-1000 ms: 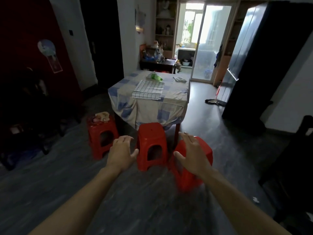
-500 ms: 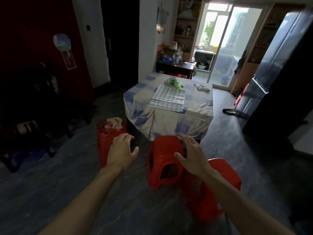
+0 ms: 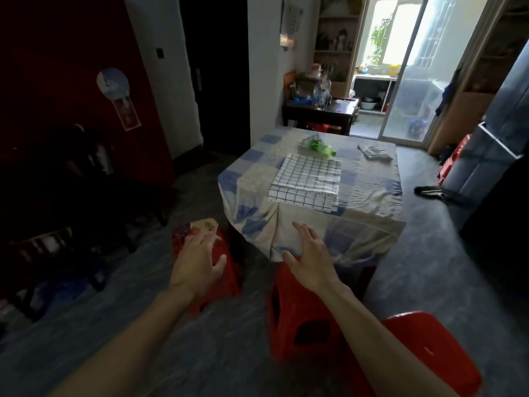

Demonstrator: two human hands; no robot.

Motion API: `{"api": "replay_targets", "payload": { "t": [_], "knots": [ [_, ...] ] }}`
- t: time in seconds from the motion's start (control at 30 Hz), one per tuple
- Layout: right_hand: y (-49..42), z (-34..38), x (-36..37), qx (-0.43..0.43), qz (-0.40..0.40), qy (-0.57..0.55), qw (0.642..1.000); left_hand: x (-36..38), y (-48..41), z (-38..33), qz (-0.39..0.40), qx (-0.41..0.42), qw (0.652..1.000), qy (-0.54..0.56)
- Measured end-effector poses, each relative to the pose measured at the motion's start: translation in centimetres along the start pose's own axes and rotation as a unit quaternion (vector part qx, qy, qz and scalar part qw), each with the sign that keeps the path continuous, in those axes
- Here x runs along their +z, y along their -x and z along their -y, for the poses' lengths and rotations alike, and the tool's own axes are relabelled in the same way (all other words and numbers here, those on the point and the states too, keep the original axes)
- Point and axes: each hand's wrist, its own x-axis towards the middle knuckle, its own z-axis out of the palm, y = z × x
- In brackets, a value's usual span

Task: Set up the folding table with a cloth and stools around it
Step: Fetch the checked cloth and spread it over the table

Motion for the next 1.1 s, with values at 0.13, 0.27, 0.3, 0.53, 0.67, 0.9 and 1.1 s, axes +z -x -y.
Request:
{"api": "replay_targets", "payload": {
  "t": [0.13, 0.27, 0.3, 0.53, 0.67, 0.9, 1.1],
  "knots": [
    [-7.1, -1.2, 0.7, -0.014, 0.014, 0.003, 1.0, 1.5, -6.7, 0.7, -0.013, 0.014, 1.0, 0.002],
    [-11.8, -3.0, 2.2, 0.013, 0.023, 0.016, 1.0, 3.9, -11.6, 2.2, 0.015, -0.008, 1.0, 0.009],
    [-13.0, -3.7, 2.8, 0.024, 0.031, 0.02, 0.999, 4.6, -12.8, 2.8, 0.024, -0.009, 1.0, 0.011],
    [-22.3, -6.7, 7.5, 0.075, 0.04, 0.034, 0.996, 9.7, -23.4, 7.1, 0.059, 0.014, 0.997, 0.04],
    [-28.3, -6.5, 9.4, 0.089, 0.039, 0.067, 0.993, 10.7, -30.4, 9.1, 0.057, 0.025, 0.996, 0.064],
    [-36.3, -8.8, 11.6, 0.127, 0.024, 0.091, 0.987, 14.6, -41.7, 11.9, 0.1, 0.055, 0.99, 0.085],
    [-40.4, -14.8, 12.1, 0.17, 0.031, 0.089, 0.981, 19.9, -47.8, 9.0, 0.158, 0.09, 0.979, 0.092]
  ]
}}
